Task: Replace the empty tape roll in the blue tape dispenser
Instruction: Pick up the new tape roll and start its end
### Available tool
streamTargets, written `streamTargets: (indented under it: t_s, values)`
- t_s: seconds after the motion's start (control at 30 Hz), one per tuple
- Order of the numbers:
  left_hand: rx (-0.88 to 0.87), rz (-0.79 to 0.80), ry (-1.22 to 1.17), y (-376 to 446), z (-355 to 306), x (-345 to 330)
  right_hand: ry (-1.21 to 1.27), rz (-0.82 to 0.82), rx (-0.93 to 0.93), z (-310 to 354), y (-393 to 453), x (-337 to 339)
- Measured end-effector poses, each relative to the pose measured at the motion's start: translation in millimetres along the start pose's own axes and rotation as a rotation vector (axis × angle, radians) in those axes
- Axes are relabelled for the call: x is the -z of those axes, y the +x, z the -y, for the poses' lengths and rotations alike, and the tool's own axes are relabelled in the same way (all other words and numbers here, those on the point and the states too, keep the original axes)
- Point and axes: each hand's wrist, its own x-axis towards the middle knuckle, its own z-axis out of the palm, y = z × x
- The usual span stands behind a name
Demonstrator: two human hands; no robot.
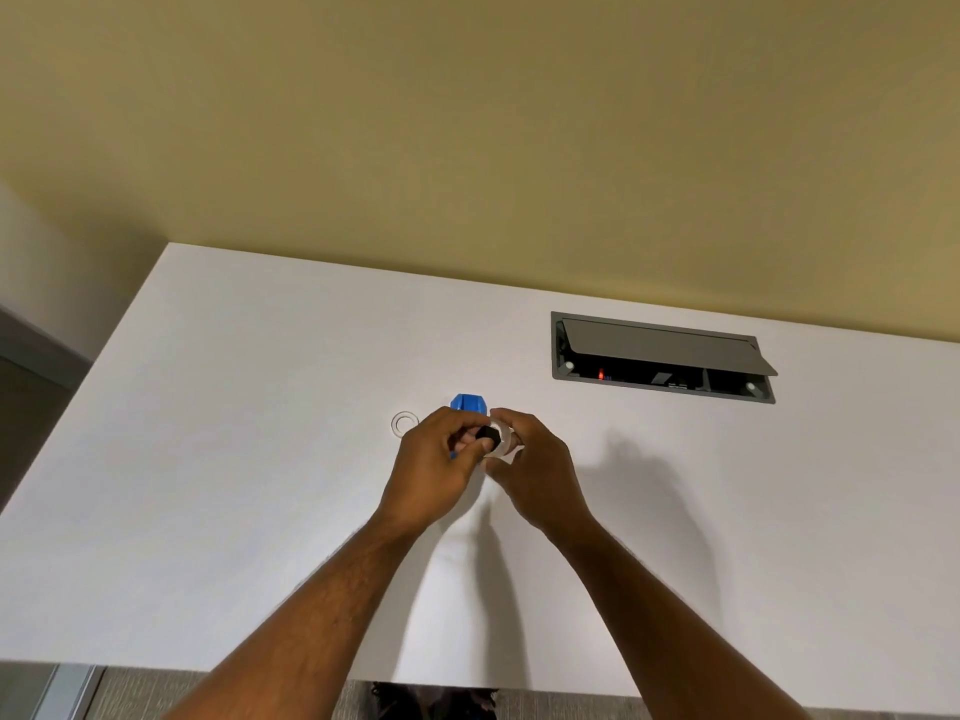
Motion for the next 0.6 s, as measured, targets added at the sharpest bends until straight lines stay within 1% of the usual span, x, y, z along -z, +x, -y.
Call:
streamTargets:
  t_s: [0.27, 0.43, 0.6]
  values:
    - [0.065, 0.001, 0.027, -1.7, -1.8, 3.1, -0.090, 0.037, 0.107, 2.0, -4.1, 3.6]
    - [0.137, 0.026, -0.020, -2.4, 1.4, 3.7, -0.014, 0.080, 0.062, 3.3, -5.3, 3.1]
    - [0.199, 0.066, -0.076, 2.0, 4.2, 8.8, -0.007, 0.084, 0.110, 6.9, -7.8, 6.7]
